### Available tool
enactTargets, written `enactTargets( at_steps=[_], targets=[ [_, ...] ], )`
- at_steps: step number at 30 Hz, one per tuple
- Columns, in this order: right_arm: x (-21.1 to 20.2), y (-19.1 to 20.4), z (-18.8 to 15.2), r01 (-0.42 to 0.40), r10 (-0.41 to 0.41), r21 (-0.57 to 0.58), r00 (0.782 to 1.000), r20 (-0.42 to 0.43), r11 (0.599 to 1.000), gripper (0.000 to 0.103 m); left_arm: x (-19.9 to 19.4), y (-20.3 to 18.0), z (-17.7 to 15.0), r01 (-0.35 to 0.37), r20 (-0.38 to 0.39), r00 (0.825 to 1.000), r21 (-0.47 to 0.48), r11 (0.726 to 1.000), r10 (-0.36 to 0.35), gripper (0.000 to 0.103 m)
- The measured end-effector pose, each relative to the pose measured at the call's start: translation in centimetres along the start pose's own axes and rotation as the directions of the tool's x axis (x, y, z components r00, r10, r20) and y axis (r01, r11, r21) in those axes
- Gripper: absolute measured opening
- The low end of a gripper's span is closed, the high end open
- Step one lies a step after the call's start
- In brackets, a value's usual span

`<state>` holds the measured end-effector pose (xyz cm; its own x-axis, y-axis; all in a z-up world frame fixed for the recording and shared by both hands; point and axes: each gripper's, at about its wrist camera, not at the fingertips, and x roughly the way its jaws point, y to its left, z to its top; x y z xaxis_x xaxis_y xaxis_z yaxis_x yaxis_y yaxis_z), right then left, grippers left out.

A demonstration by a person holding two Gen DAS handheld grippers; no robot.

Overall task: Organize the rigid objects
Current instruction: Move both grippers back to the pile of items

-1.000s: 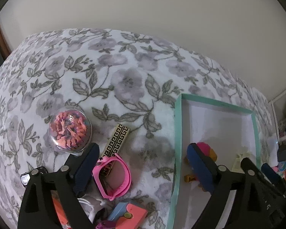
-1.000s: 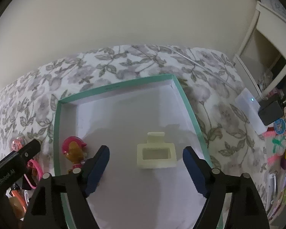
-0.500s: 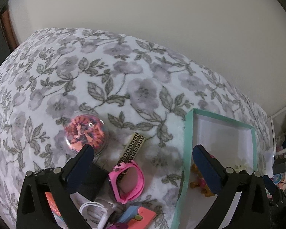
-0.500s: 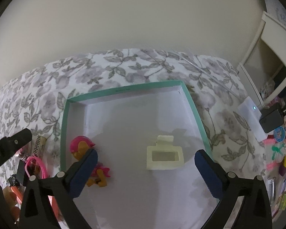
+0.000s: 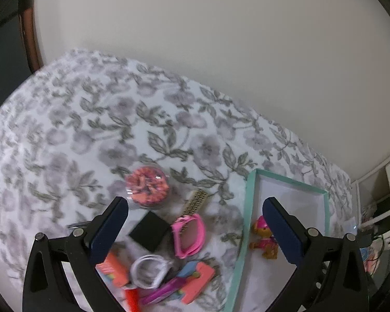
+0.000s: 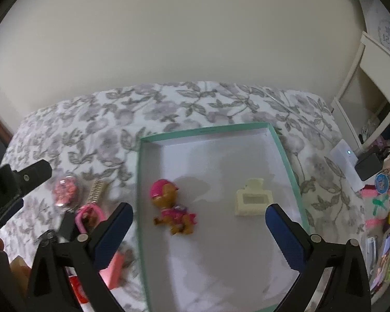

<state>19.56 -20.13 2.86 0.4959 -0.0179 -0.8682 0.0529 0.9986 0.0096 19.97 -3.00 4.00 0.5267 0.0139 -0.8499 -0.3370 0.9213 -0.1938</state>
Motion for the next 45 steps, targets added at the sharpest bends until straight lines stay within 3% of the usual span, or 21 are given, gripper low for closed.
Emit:
enactTargets(
  at_steps=[10, 16, 24, 35, 42, 45],
  targets=[
    [-4.2, 3.4, -2.7, -0.086, 0.087, -0.037, 0.996, 0.021, 0.996, 0.103, -3.6, 5.0, -1.3, -0.020, -0.026, 0.999, -0.035, 0.999, 0.019, 0.103],
    [-2.1, 5.9, -5.3, -0.104, 0.100, -0.076, 0.993, -0.061, 0.992, 0.103, -2.5, 9.3, -3.1, -0.072, -0.110, 0.992, -0.088, 0.994, 0.062, 0.103],
    [1.2, 9.5, -8.2, -0.131, 0.104, -0.163, 0.980, -0.167, 0.978, 0.103, 1.0, 13.2, -6.4, -0.123, -0.257, 0.963, -0.160, 0.979, 0.079, 0.103],
    [3.4, 13.5, -11.3, -0.190, 0.117, -0.263, 0.956, -0.270, 0.946, 0.102, 2.7, 14.9, -8.6, -0.184, -0.317, 0.940, -0.149, 0.972, 0.129, 0.103],
    [4.0, 13.9, -11.3, -0.171, 0.103, -0.271, 0.963, -0.250, 0.947, 0.086, 3.3, 16.1, -10.0, -0.200, -0.358, 0.925, -0.181, 0.963, 0.124, 0.101],
    [4.5, 14.1, -11.5, -0.188, 0.119, -0.258, 0.959, -0.259, 0.948, 0.076, 3.3, 16.4, -10.3, -0.193, -0.364, 0.925, -0.202, 0.960, 0.109, 0.092]
  ],
)
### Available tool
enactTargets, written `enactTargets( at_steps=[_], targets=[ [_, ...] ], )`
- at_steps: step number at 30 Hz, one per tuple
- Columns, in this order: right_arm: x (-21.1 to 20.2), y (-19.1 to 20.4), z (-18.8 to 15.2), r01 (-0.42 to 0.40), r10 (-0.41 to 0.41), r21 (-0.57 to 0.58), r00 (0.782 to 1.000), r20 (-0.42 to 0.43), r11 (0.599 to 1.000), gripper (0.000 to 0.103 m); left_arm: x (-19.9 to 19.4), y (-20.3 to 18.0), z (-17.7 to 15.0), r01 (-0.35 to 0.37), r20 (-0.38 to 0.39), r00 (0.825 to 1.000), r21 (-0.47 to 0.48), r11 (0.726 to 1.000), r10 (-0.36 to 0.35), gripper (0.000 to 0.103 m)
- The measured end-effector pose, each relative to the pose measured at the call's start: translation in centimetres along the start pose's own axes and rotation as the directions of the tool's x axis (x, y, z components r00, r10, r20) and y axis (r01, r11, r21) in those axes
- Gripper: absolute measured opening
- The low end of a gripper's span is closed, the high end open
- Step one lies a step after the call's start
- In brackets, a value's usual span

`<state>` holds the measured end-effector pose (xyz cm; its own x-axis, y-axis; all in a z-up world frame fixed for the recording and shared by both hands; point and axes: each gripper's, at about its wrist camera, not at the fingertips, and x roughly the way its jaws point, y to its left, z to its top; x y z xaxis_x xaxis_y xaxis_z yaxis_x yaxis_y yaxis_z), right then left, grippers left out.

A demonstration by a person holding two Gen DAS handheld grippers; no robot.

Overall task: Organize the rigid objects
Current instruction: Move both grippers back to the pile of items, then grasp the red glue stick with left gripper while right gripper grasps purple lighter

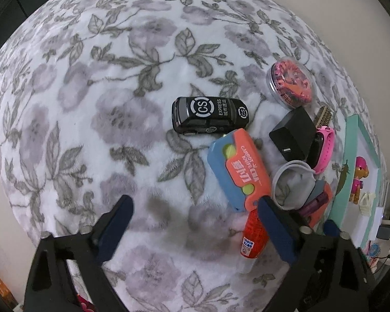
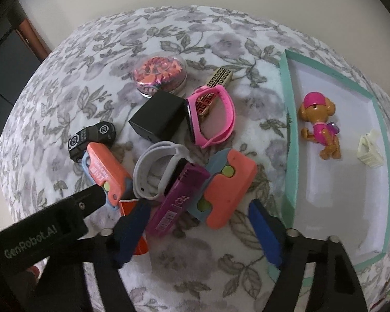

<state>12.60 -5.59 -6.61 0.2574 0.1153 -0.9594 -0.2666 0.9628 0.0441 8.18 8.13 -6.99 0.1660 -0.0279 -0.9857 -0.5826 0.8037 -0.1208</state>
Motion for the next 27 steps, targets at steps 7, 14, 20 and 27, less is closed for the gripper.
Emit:
enactTargets(
  at_steps=[7, 14, 20, 27],
  targets=[
    [0.1, 0.6, 0.1, 0.001, -0.001, 0.003, 1.000, 0.010, 1.000, 0.062, 0.3, 1.4, -0.2, 0.026, -0.007, 1.000, -0.045, 0.999, -0.026, 0.085],
    [-0.2, 1.7, -0.1, -0.033, 0.033, -0.019, 0.999, -0.032, 0.999, 0.050, 0.0, 1.7, -0.5, 0.042, -0.021, 0.999, -0.076, 0.996, -0.044, 0.084],
    [0.3, 2.7, -0.2, -0.013, 0.012, -0.052, 1.000, -0.020, 0.999, 0.037, 0.0, 1.6, -0.6, 0.047, -0.028, 0.998, -0.084, 0.995, -0.050, 0.084],
    [0.5, 3.0, 0.0, 0.011, -0.010, -0.073, 1.000, 0.007, 0.997, 0.035, 0.3, 1.2, -0.6, 0.057, -0.042, 0.997, -0.083, 0.995, -0.061, 0.084]
  ],
)
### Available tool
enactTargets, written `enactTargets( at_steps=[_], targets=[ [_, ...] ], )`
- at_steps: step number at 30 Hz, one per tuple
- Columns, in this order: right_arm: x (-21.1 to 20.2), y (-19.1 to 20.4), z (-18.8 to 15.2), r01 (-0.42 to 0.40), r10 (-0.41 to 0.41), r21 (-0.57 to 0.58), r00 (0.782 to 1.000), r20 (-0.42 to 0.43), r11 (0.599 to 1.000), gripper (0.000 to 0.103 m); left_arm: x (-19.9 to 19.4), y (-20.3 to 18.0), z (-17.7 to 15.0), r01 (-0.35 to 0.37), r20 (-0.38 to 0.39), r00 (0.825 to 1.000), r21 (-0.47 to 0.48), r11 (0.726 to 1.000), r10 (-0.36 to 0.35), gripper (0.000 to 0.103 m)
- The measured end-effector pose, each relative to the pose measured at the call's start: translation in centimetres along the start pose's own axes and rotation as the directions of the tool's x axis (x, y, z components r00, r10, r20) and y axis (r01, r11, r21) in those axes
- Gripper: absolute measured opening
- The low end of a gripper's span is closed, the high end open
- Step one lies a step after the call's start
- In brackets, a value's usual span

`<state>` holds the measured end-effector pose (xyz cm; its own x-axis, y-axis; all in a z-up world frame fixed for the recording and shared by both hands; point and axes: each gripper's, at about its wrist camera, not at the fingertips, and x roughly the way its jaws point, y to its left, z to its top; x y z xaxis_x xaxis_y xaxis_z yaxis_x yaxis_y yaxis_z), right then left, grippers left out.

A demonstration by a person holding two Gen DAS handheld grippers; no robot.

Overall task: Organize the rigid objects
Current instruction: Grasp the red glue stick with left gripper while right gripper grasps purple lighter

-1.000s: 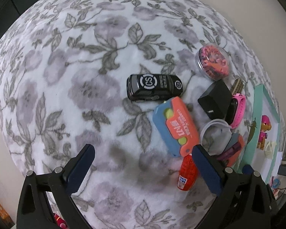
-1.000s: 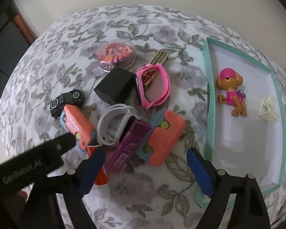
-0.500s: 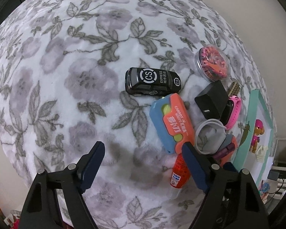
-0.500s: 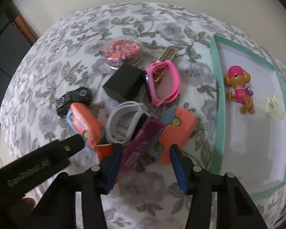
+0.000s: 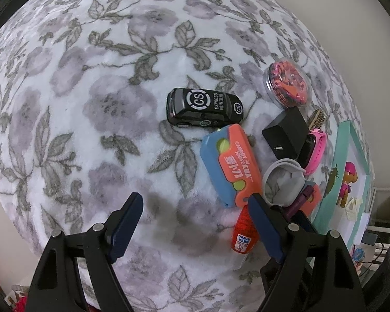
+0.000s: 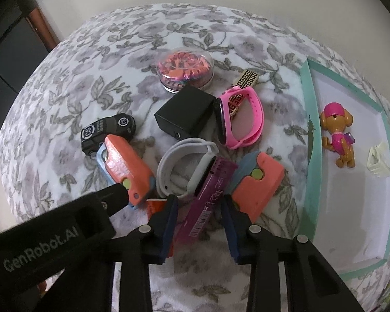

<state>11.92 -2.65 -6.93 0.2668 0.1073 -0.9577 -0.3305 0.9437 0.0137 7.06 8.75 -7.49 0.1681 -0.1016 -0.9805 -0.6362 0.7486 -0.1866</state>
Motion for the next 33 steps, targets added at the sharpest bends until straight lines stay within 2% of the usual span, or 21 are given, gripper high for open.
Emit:
enactTargets(
  at_steps=[3, 9, 10, 16, 18, 19, 27, 33],
  targets=[
    [-0.1, -0.4, -0.2, 0.008, -0.008, -0.004, 1.000, -0.008, 1.000, 0.028, 0.5, -0.4, 0.0, 0.005, -0.012, 1.000, 0.000, 1.000, -0.005, 0.084],
    [-0.4, -1.7, -0.5, -0.012, 0.013, 0.030, 0.999, -0.030, 0.999, 0.024, 0.9, -1.2, -0.4, 0.012, -0.026, 1.000, 0.013, 1.000, -0.011, 0.084],
    [-0.5, -1.8, -0.5, -0.018, 0.019, 0.036, 0.999, -0.036, 0.999, 0.023, 1.0, -1.5, -0.4, 0.015, -0.048, 0.999, -0.016, 1.000, -0.016, 0.084],
    [-0.9, -2.9, -1.1, -0.042, 0.046, 0.070, 0.997, -0.055, 0.997, 0.021, 1.6, -3.3, -1.1, 0.022, -0.072, 0.997, 0.031, 0.999, -0.020, 0.084],
    [-1.1, -3.4, -1.3, -0.050, 0.055, 0.082, 0.997, -0.059, 0.995, 0.021, 1.9, -4.0, -1.3, 0.022, -0.080, 0.997, 0.056, 0.998, -0.017, 0.077],
    [-1.1, -3.8, -1.4, -0.058, 0.064, 0.093, 0.996, -0.062, 0.994, 0.021, 2.0, -4.3, -1.4, 0.024, -0.088, 0.996, 0.062, 0.998, -0.018, 0.068],
    [-1.8, -4.6, -2.1, -0.055, 0.063, 0.099, 0.994, -0.085, 0.994, 0.021, 2.9, -7.2, -2.6, 0.050, -0.130, 0.991, 0.127, 0.991, -0.033, 0.064],
    [-1.6, -4.2, -2.9, -0.034, 0.044, 0.084, 0.992, -0.120, 0.996, 0.021, 3.4, -9.7, -3.5, 0.048, -0.126, 0.992, 0.197, 0.979, -0.023, 0.052]
  ],
)
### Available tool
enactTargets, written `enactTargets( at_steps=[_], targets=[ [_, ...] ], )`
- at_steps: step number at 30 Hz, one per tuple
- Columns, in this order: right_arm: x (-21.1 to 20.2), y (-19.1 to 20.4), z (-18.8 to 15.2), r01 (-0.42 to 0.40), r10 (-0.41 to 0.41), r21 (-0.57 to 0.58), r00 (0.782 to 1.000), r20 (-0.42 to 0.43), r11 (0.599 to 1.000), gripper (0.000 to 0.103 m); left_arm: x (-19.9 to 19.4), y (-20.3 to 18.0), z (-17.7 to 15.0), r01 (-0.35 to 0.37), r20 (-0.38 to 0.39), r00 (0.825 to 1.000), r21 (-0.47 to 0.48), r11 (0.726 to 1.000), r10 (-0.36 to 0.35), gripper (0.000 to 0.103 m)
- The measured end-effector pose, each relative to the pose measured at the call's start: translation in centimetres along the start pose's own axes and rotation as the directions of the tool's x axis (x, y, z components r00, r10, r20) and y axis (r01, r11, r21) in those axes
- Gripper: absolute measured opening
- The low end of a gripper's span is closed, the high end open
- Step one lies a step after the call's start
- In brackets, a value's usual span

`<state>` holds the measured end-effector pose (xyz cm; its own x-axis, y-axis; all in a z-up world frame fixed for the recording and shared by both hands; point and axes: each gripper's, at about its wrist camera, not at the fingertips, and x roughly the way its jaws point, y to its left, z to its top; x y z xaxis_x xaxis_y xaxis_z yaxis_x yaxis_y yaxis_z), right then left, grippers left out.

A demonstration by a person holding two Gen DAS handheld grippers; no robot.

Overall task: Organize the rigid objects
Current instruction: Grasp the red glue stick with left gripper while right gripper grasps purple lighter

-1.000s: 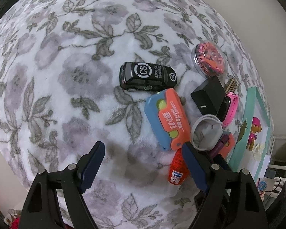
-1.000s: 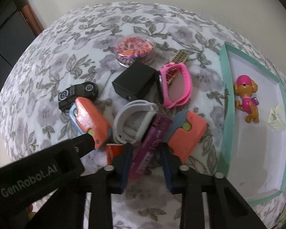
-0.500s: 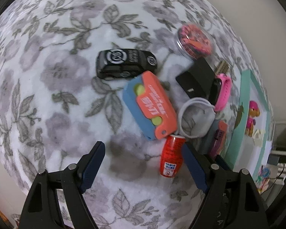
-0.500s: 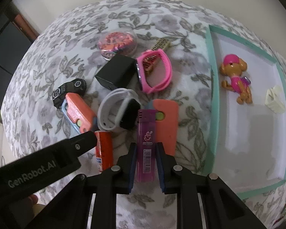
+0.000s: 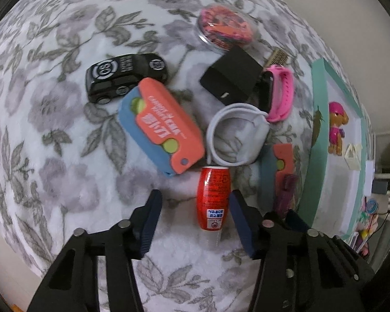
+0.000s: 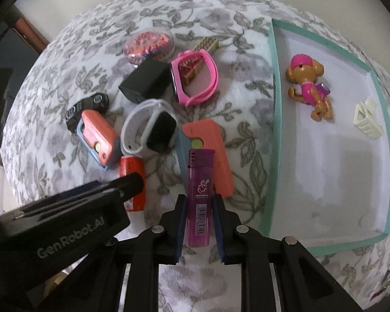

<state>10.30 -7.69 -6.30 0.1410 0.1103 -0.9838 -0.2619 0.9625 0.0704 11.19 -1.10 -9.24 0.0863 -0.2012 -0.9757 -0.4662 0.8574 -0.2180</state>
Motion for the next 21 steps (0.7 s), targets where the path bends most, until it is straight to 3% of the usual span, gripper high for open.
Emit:
enactTargets(
  at_steps=[5, 21],
  targets=[
    [0.6, -0.3, -0.7, 0.015, -0.016, -0.008, 0.999, -0.034, 1.000, 0.021, 0.8, -2.1, 0.0, -0.006, -0.011, 1.000, 0.047, 0.999, 0.007, 0.040],
    [1.7, -1.0, -1.2, 0.013, -0.013, 0.001, 0.999, -0.044, 1.000, 0.021, 1.7, -5.4, 0.1, -0.017, -0.002, 1.000, 0.108, 0.994, 0.017, 0.038]
  ],
)
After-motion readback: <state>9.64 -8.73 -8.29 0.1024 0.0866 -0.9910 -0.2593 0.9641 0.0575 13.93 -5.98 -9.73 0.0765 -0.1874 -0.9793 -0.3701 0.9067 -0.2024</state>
